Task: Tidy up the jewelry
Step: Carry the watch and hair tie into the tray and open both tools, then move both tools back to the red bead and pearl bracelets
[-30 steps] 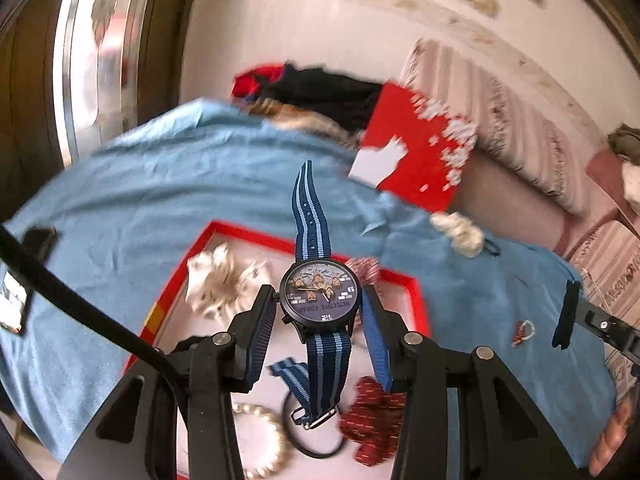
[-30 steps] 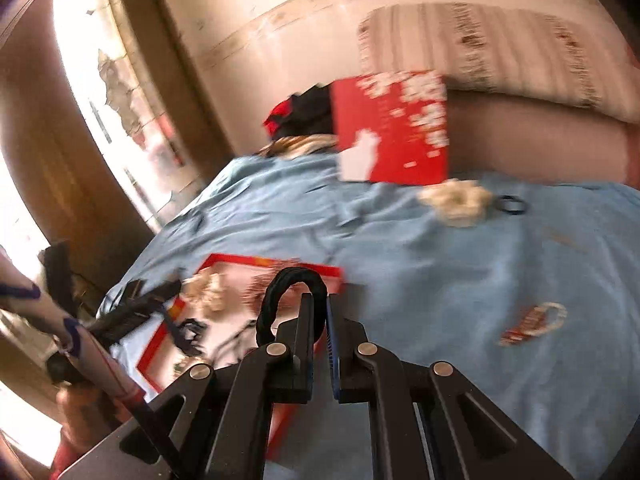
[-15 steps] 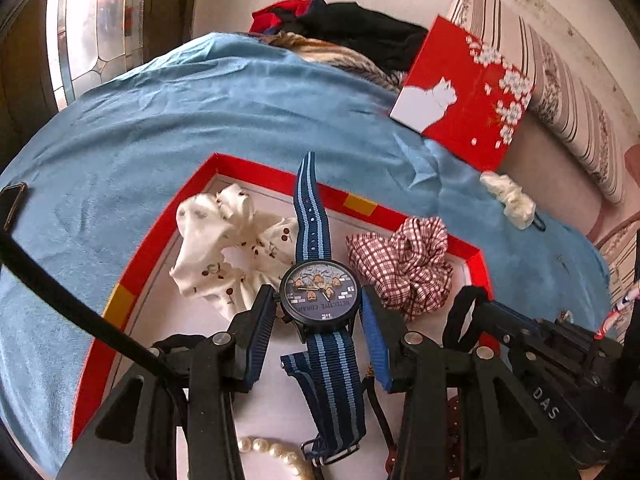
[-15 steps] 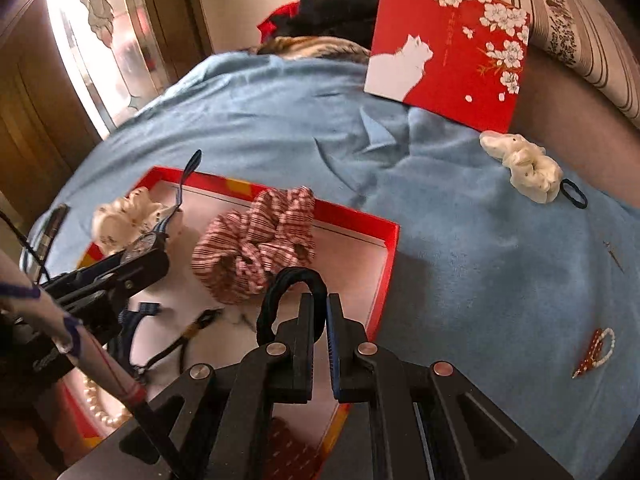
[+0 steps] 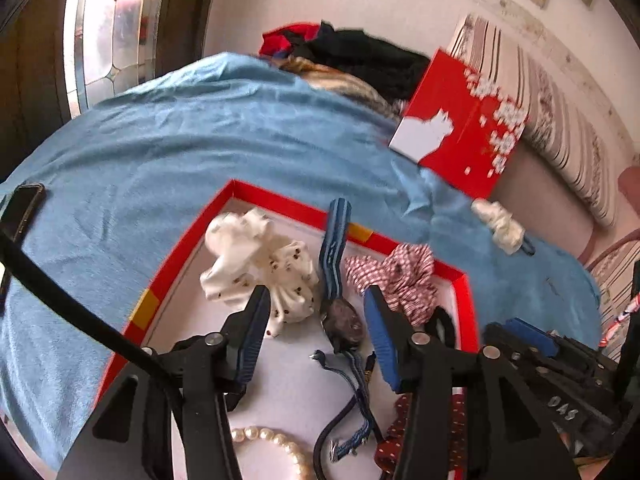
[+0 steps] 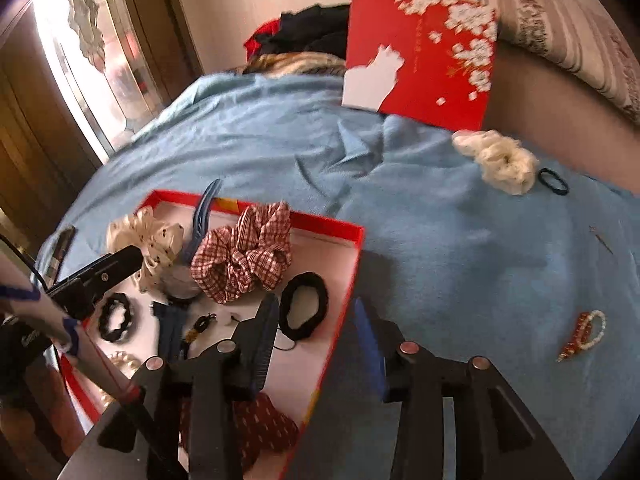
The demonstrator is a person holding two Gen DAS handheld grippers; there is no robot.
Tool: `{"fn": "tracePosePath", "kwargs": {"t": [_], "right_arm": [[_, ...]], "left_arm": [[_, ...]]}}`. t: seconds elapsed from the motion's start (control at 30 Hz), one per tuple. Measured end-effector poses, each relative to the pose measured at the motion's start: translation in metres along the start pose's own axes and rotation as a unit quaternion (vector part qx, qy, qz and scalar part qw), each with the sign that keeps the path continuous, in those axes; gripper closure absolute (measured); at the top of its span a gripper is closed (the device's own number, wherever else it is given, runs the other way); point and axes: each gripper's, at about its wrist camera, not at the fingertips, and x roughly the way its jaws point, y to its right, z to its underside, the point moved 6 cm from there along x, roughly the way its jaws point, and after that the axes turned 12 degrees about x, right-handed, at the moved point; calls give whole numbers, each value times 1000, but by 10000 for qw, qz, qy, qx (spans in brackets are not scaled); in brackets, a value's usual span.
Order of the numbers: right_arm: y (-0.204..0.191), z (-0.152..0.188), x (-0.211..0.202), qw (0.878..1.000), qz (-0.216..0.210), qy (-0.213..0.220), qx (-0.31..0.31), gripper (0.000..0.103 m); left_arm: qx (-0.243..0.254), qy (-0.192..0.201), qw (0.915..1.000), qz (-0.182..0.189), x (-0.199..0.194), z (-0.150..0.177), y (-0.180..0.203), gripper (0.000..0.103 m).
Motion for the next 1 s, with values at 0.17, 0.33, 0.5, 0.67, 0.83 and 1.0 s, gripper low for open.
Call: {"fn": "tracePosePath", "kwargs": {"t": [0.17,0.33,0.5,0.67,0.83,1.0], "right_arm": [[44,-2,-48,9994,76,310,160,53],[140,19,-85,9950,706,402,588,52],[244,37,-104,9792,1236,391,1560,52],[288,39,-96,9686,1196,317,2158,52],[297,25,-66,9673,1182,294,2224,52],[316,6,-29,9585,1271,244,2539,52]], "left_arm": [[-225,287,9988,334,-26,2,3,51],[-10,451,9963,728,-42,5,39,50],[461,520,9903,1201,-51,13,98,50],[1169,327,9826,1407,-42,29,158,50],[1670,64,9760,1397,-24,45,195,50],[1848,-112,9727,1398,-10,52,208,50]]}}
